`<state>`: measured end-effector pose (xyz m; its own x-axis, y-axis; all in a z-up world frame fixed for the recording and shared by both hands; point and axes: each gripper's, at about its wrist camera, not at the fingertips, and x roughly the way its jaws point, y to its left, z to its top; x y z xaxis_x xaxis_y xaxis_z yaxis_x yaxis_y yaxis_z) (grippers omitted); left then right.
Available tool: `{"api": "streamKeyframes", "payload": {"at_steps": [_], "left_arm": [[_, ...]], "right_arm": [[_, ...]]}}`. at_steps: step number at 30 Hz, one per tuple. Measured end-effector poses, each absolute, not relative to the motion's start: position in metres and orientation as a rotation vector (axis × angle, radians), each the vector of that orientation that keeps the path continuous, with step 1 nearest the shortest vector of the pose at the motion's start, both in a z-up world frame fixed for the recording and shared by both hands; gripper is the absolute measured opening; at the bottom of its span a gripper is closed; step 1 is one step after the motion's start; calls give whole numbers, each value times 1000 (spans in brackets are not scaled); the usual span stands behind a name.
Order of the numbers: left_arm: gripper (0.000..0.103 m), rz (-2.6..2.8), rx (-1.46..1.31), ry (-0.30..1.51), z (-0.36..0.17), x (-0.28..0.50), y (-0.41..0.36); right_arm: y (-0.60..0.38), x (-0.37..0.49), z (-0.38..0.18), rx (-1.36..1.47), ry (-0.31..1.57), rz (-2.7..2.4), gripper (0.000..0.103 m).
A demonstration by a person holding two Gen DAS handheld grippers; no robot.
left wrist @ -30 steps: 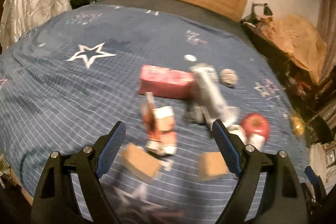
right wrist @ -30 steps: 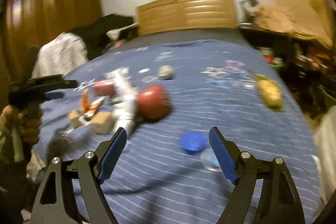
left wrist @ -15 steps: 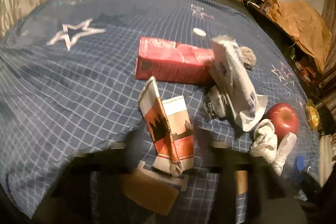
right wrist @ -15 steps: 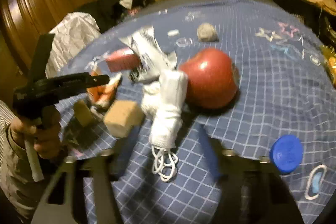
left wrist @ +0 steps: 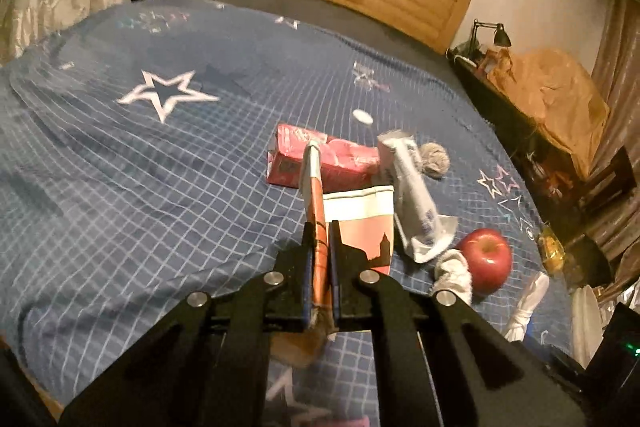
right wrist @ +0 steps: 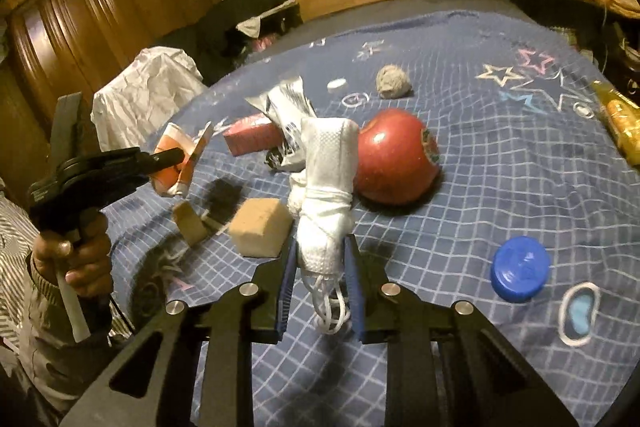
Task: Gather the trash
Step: 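Grasp the orange-white paper packet with left tool while right tool grasps white mask, then lift both held items and carry them toward the white bucket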
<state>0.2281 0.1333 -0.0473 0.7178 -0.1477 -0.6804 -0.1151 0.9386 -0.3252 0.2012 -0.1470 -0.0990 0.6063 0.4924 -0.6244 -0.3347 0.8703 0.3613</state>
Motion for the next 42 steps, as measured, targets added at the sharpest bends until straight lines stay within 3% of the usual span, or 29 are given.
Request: {"api": "streamKeyframes", "payload": {"at_steps": [9, 42], "left_arm": [[5, -12, -255, 683, -29, 177, 91], [5, -91, -75, 733, -55, 95, 9]], "right_arm": [[-162, 164, -77, 188, 714, 448, 25], [-178, 65, -64, 167, 665, 397, 25]]}}
